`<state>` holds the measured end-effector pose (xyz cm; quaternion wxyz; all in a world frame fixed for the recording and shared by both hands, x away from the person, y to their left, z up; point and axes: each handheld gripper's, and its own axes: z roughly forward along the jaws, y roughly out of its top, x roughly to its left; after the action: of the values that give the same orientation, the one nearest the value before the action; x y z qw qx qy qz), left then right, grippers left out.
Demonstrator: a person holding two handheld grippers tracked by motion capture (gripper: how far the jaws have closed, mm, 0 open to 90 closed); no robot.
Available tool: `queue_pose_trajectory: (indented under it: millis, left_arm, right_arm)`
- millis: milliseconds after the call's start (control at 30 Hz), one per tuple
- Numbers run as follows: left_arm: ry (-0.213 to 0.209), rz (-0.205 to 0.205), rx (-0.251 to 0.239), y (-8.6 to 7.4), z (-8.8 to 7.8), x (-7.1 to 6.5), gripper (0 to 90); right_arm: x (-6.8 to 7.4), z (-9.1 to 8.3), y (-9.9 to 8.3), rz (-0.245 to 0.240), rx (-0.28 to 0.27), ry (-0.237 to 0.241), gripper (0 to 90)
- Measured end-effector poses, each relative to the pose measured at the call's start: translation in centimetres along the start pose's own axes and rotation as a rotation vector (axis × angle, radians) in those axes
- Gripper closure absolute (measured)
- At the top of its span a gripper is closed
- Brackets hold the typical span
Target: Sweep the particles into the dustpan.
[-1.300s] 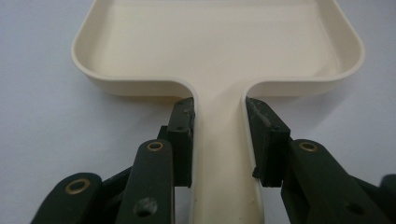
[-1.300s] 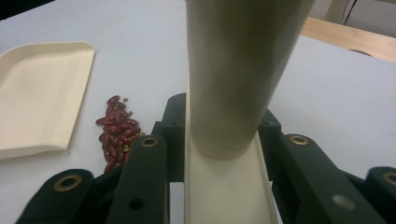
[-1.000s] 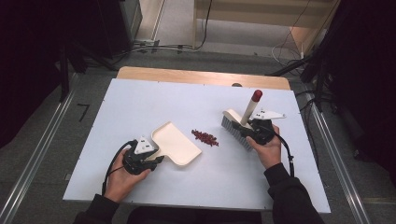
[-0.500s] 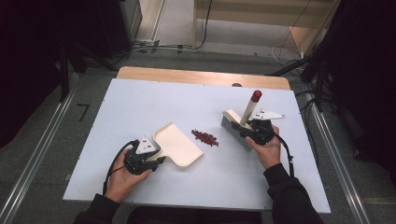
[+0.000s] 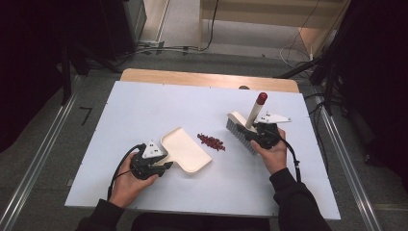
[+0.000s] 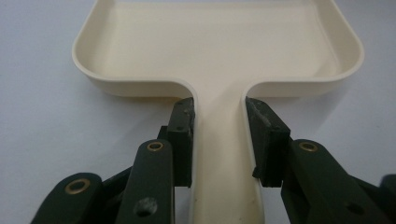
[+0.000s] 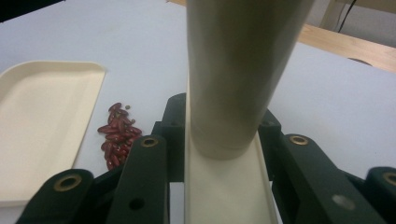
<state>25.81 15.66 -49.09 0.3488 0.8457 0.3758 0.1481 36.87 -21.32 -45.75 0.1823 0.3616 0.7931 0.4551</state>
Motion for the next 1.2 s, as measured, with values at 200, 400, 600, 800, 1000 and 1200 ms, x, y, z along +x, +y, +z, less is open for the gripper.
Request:
queue_pose_trajectory:
  millis: [200,400,600,800,1000,1200]
  left_arm:
    - [-0.007,0.010,0.000,0.2,0.2,-0.1,66.9]
    - [-0.011,0.016,0.000,0.4,0.3,-0.3,66.9]
    - [-0.015,0.028,0.003,0.6,0.4,-0.4,66.9]
    - [-0.026,0.035,0.004,0.8,0.5,-0.5,66.9]
    - [-0.034,0.047,0.011,1.2,0.7,-0.6,66.9]
    - [-0.040,0.051,0.015,1.5,0.9,-0.6,66.9]
  right_arm:
    - [0.7,0.5,0.4,-0.024,-0.008,-0.022,64.3]
    - [1.3,1.1,0.7,-0.052,-0.004,-0.051,64.3]
    - [2.1,1.6,1.1,-0.096,-0.002,-0.086,64.2]
    - [2.9,2.3,1.1,-0.138,0.010,-0.104,64.3]
    - [3.9,3.1,1.2,-0.183,0.018,-0.125,64.2]
    - [5.2,4.1,1.1,-0.236,0.031,-0.130,64.3]
